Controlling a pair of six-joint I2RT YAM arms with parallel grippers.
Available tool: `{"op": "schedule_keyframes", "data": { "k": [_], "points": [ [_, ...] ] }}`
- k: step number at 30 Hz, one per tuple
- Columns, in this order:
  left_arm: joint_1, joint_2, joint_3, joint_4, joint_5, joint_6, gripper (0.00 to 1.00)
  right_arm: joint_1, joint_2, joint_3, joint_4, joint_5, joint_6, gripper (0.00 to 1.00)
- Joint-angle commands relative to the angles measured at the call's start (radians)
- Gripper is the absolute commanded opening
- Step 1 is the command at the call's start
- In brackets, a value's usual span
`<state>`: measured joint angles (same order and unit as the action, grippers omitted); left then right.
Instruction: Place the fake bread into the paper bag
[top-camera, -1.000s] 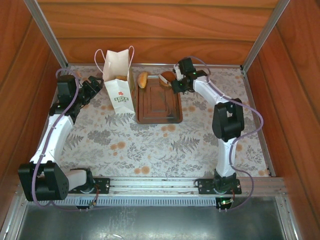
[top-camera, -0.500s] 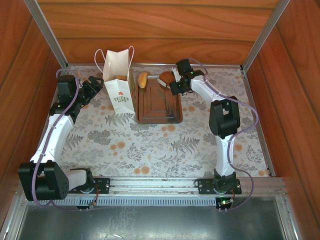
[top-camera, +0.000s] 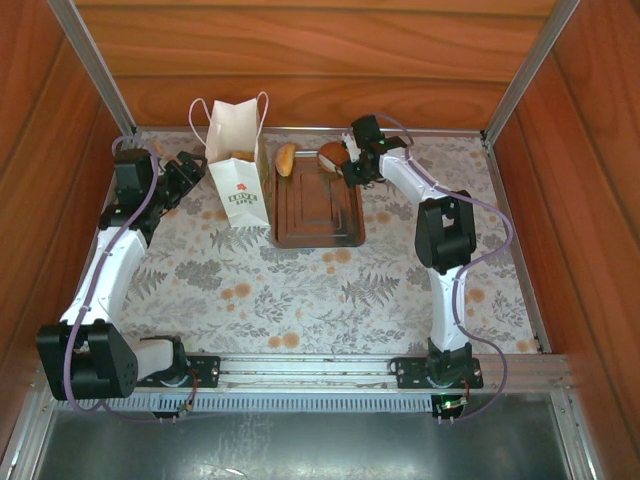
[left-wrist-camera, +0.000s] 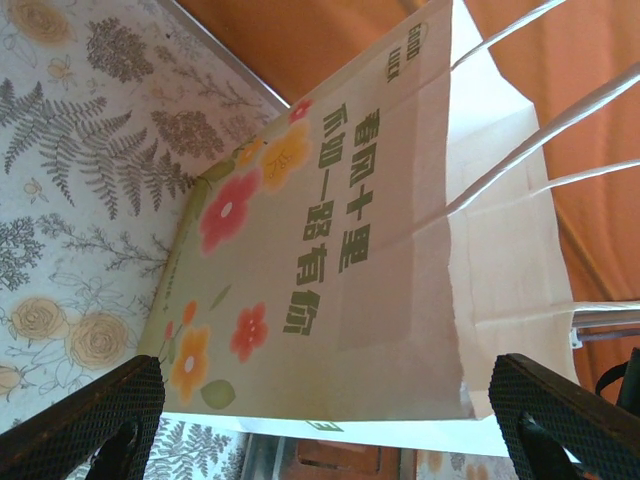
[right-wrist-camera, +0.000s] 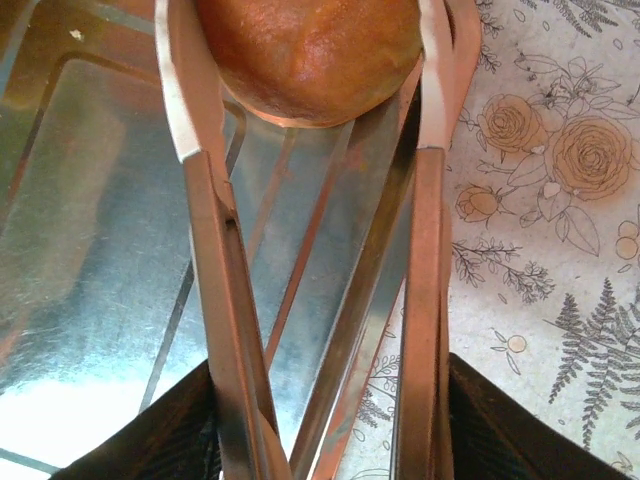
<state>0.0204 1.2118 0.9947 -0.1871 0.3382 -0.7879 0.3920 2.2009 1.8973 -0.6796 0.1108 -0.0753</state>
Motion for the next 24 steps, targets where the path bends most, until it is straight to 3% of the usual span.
{"op": "schedule_keyframes", "data": {
  "k": [1,15,24],
  "points": [
    [0.010,-0.004,0.042,-0.025,0.000,0.025,0.89,0.002,-0.026,0.005,-0.008,0.017,-0.002,0.51],
    [0.004,0.074,0.229,-0.115,0.057,0.115,0.87,0.024,-0.441,-0.262,0.016,0.025,0.115,0.48],
    [-0.032,0.268,0.382,-0.153,0.064,0.158,0.73,0.050,-0.730,-0.356,-0.010,-0.100,0.254,0.48]
  ]
}}
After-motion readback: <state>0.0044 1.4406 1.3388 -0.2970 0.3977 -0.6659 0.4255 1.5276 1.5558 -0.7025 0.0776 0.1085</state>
